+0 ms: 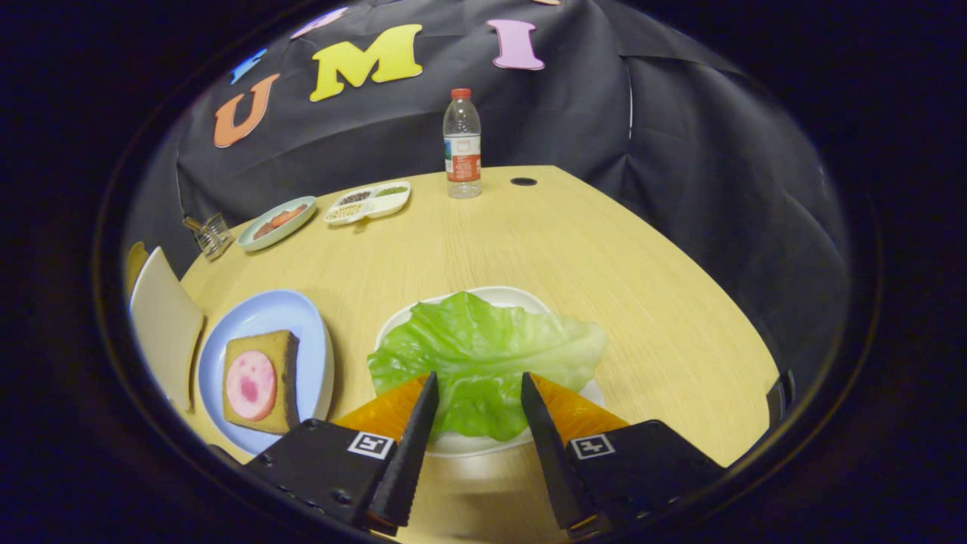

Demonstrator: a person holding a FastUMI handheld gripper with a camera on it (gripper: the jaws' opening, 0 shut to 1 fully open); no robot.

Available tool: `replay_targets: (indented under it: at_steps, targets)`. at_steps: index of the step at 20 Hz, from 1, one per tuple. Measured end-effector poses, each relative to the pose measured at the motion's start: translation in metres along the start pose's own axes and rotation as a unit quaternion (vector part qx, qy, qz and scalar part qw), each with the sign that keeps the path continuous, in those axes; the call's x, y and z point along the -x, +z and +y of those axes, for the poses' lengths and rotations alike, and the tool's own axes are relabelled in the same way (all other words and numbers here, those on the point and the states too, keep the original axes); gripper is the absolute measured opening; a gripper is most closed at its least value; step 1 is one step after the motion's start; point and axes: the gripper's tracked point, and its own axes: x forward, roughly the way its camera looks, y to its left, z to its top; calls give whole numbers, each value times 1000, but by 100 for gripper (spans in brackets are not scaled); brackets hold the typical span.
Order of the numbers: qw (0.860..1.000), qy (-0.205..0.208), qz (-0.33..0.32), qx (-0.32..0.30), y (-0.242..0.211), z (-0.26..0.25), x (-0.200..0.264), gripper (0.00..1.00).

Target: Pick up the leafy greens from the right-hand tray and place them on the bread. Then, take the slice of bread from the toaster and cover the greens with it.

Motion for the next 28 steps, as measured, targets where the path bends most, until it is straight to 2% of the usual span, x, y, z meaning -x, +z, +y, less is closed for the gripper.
replay_targets:
  at_steps: [2, 3, 5, 11, 15, 19, 25, 28]
  targets:
    - [1000, -2, 1, 4, -2, 3, -2, 42]
    - [1000, 9, -1, 10, -1, 9, -1, 30]
    - [1000, 1, -1, 10, 0, 10, -1, 5]
    - [999, -16, -42, 21, 16, 5, 16, 0]
    - [998, 25, -52, -8, 34, 19, 41, 1]
    - [995, 76, -61, -11, 46, 49, 65, 0]
    - [988, 141, -61, -4, 53, 123, 85, 0]
    - [986, 164, -41, 17, 37, 165, 85, 0]
